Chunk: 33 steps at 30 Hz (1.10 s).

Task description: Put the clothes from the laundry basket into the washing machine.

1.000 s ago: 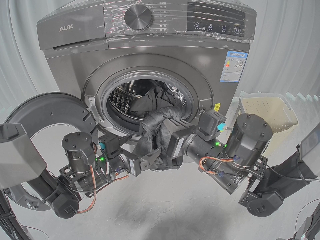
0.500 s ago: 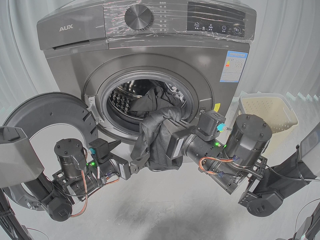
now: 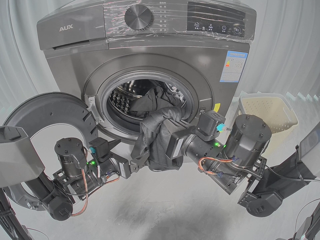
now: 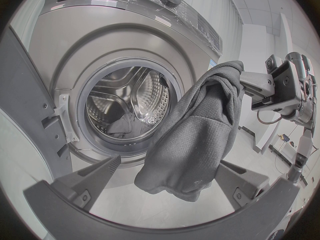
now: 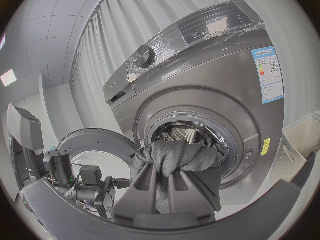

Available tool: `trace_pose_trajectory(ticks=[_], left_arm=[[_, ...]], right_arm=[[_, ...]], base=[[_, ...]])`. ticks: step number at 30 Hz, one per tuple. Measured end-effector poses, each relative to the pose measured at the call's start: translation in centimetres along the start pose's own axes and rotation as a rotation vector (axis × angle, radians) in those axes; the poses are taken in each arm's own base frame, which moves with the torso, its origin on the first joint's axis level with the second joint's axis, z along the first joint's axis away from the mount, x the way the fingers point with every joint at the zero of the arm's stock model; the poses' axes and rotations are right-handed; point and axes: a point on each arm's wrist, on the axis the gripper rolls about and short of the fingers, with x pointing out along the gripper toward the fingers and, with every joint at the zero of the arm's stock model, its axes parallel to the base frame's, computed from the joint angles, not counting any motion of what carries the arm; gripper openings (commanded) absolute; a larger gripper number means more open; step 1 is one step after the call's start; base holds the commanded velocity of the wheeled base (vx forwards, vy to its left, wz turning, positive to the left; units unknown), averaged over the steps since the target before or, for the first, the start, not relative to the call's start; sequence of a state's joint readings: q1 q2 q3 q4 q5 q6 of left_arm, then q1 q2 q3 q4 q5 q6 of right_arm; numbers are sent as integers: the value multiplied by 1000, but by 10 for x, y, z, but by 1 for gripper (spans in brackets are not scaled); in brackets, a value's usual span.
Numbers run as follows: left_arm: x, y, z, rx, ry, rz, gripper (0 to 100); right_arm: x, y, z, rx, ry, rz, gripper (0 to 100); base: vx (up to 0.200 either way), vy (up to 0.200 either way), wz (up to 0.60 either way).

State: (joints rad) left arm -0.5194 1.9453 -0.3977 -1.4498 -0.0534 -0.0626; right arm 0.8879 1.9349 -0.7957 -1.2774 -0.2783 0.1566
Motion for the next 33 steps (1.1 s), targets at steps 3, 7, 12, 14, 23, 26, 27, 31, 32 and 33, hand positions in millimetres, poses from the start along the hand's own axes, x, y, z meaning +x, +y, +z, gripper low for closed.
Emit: trace_pose_trajectory(ticks=[3,7,12,14,23,26,27,31,32,33], left_arm=[[3,-6,1,3,-7,-20,100],[6,-8,2,4,-16,-28,100],[10,-8,1,4,-23,-29,0],[11,-7,0,4,-29,-28,0],[11,-8,0,4,-53,-36,0],[8,-9,4,5,-73,-45,0],[7,-9,5,5,-78,-47,0],[-5,-13,16,6,-112,-64,0],[-9,-14,19,6,-119,-69,0],[-14,-17,22,7,-129,-80,0]], right_arm=[[0,0,0,1,-5,1,0],[1,1,-1,2,-9,6,0],[1,2,-2,1,-7,6,0],[1,2,-3,1,-5,6,0],[1,1,-4,1,-2,5,0],[2,1,-6,-1,4,3,0],[2,1,-7,-1,5,3,0],[3,-1,-11,-5,16,-2,0],[4,-2,-12,-5,19,-4,0],[4,-2,-14,-8,24,-6,0]], base=[[0,0,0],[0,0,0],[0,0,0],[0,0,0],[0,0,0],[0,0,0],[0,0,0],[0,0,0],[0,0,0],[0,0,0]])
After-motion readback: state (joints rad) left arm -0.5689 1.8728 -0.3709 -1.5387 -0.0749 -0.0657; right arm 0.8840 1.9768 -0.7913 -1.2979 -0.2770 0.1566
